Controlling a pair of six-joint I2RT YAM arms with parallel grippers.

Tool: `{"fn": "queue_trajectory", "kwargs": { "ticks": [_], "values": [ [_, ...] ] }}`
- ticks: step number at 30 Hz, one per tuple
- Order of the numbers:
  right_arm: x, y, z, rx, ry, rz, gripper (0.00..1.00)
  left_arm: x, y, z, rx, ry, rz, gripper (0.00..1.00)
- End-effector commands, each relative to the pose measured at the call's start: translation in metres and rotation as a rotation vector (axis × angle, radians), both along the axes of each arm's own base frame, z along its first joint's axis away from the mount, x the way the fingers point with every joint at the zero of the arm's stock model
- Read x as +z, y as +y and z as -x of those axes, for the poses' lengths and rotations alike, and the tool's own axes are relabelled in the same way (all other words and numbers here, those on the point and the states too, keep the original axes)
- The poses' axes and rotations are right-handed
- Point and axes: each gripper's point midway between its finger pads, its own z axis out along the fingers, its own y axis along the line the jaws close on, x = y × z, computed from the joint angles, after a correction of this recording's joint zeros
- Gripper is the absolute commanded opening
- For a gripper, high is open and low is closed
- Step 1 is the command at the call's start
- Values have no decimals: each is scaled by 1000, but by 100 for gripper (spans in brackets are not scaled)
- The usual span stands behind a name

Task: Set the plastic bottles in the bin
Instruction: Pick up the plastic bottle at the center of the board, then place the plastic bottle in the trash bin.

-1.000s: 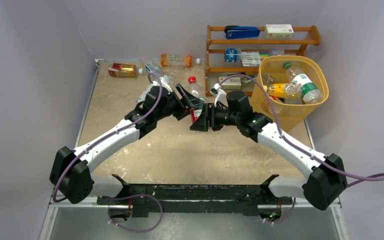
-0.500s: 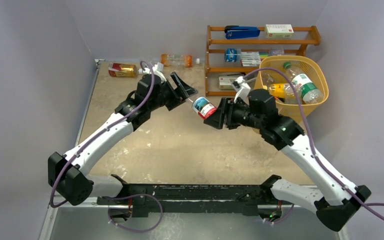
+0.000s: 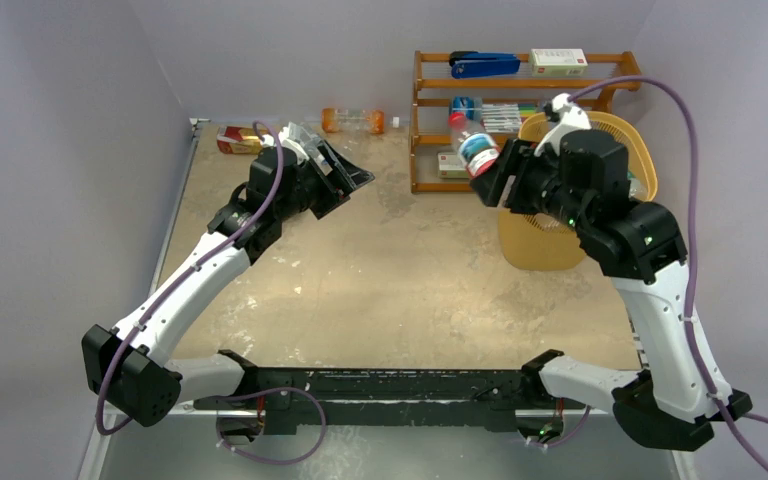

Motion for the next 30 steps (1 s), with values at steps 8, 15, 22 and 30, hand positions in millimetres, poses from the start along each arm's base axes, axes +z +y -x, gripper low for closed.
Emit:
{"fn": "queue_trajectory", "kwargs": {
  "ticks": [8,15,22,30],
  "values": [
    [2,-117,-47,-303,9,229,35,5,1,9,-33,-34,0,82],
    [-8,-134,-62,-309,33,230,35,2,6,10,-29,-26,-20,83],
    [-22,-137,-65,-284,63,220,35,-5,6,9,-26,-14,-29,84],
    [-31,-130,-52,-254,89,201,38,-13,3,5,-32,-1,-25,84]
  ]
}}
